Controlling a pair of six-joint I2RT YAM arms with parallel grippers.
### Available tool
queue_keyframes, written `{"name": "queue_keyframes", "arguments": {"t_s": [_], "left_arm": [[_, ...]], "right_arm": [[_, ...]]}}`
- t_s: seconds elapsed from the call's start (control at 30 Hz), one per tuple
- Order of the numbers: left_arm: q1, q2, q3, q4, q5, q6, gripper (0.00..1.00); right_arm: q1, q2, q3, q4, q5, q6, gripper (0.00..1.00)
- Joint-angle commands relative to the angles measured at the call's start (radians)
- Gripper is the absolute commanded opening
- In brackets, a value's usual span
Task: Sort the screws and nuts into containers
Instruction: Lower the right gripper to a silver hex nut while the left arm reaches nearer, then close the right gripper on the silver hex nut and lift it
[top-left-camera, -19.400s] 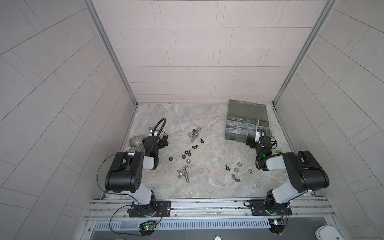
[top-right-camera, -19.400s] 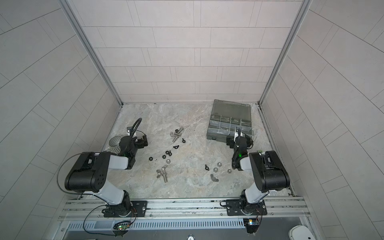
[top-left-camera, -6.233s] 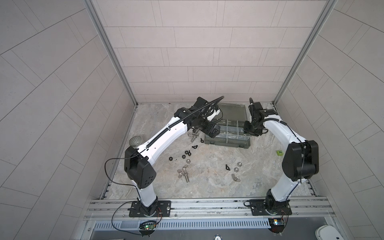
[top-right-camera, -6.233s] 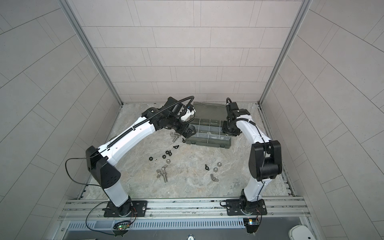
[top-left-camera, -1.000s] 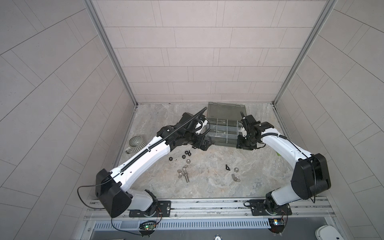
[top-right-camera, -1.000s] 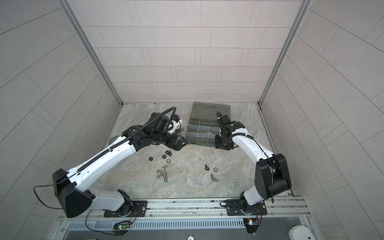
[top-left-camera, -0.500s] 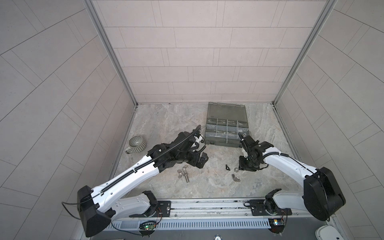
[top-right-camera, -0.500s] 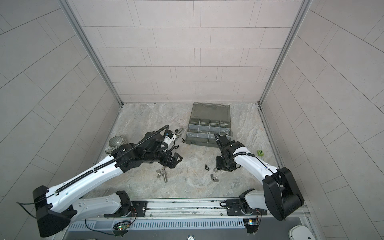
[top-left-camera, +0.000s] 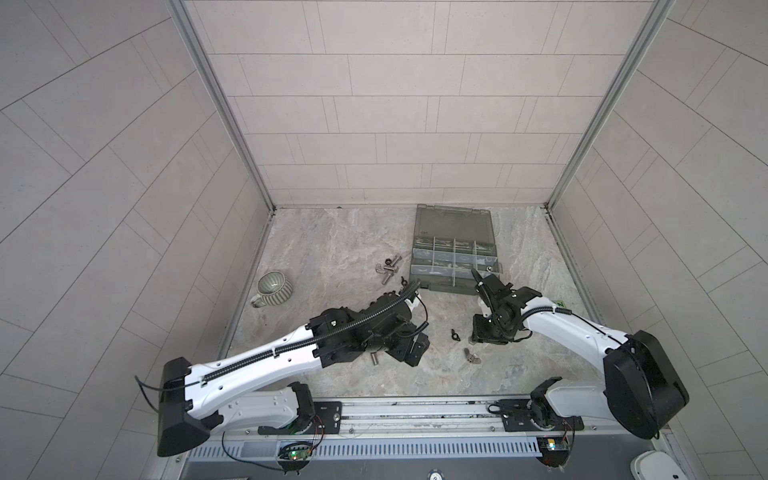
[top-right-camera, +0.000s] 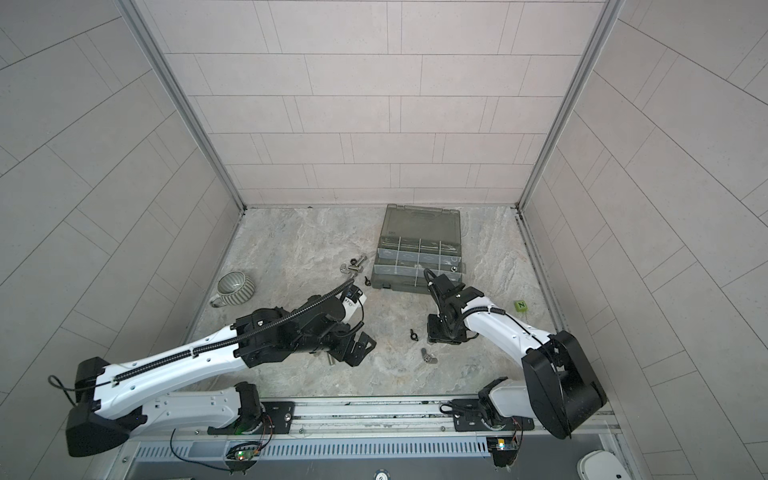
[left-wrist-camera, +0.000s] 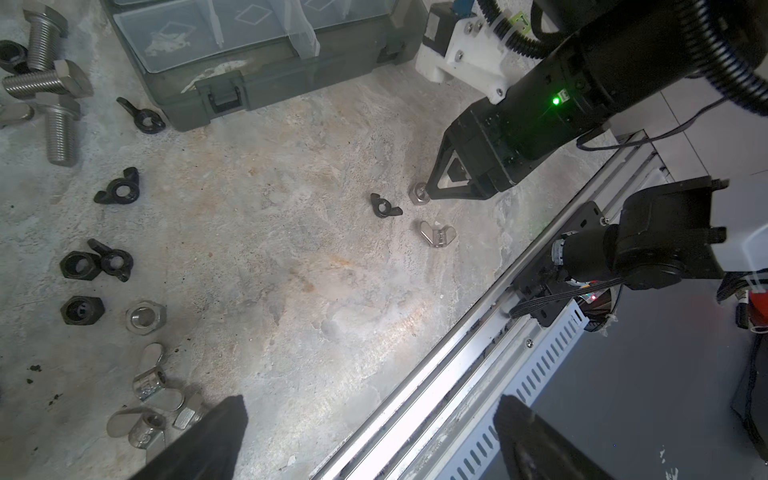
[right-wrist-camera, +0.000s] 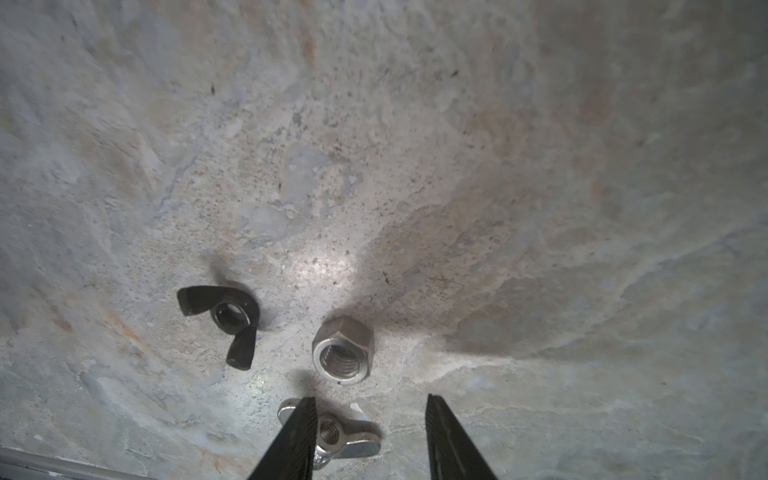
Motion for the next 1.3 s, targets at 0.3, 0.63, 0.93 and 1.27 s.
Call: {"name": "queue_keyframes", "arguments": {"t_s": [0.3, 0.63, 0.93, 1.27], "left_arm": [[-0.005, 0.008, 0.017, 0.005, -0.053, 0.003, 1.00], [-0.005, 0.010, 0.024, -0.001, -0.062, 0.013, 1.00], [-0.005, -0.007, 0.008, 0.011, -0.081, 0.014, 1.00], [-0.003, -0.027, -0.009, 0.021, -0.096, 0.008, 1.00]], "right_arm": [[0.017, 0.073, 0.010, 0.031, -0.001, -0.010, 0.45], [0.025, 0.114, 0.020, 0.045, 0.004, -0.009, 0.45], [0.029, 0.139, 0.035, 0.043, 0.010, -0.016, 0.39], [0.029, 0.172, 0.076, 0.028, 0.017, -0.045, 0.28]]}}
